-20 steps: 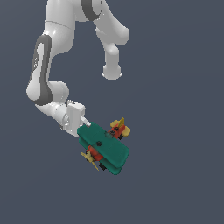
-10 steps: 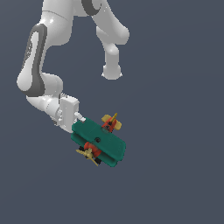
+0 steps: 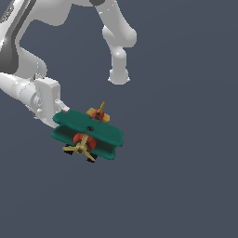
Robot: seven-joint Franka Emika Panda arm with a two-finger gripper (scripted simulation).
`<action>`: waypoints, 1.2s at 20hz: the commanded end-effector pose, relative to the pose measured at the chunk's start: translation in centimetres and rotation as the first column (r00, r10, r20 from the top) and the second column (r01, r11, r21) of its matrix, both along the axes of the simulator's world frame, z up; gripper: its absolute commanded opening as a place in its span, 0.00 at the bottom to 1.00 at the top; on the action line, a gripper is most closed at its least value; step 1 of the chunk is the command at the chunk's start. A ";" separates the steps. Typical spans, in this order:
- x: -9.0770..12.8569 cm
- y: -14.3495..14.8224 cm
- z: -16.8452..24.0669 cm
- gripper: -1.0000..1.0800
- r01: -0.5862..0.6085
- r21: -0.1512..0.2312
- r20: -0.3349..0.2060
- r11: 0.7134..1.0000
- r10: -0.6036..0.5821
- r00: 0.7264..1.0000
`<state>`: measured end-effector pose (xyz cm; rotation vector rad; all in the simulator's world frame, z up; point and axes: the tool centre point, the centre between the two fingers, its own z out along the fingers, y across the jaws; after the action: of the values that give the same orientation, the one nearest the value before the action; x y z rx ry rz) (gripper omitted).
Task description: Pick up the object and move it to a goal position.
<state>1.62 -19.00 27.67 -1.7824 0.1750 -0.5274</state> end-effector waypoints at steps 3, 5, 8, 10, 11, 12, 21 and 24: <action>-0.1 -2.6 5.4 0.00 -0.002 -0.003 0.003 1.000 0.002 1.000; -0.2 -3.8 7.6 0.00 -0.002 -0.004 0.003 1.000 0.002 1.000; -0.2 -5.4 10.8 0.00 -0.003 -0.004 0.003 1.000 0.003 1.000; -0.2 -6.4 12.7 0.00 -0.004 -0.004 0.003 1.000 0.004 1.000; -0.2 -6.9 13.7 0.00 -0.004 -0.004 0.003 1.000 0.004 1.000; -0.2 -7.4 14.5 0.00 -0.004 -0.004 0.003 1.000 0.004 1.000; 0.0 -10.3 20.1 0.00 -0.005 -0.001 0.006 1.000 0.005 1.000; 0.1 -10.9 21.1 0.00 -0.005 0.000 0.007 1.000 0.005 1.000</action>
<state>1.67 -29.71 47.88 -1.7805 0.1703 -0.5266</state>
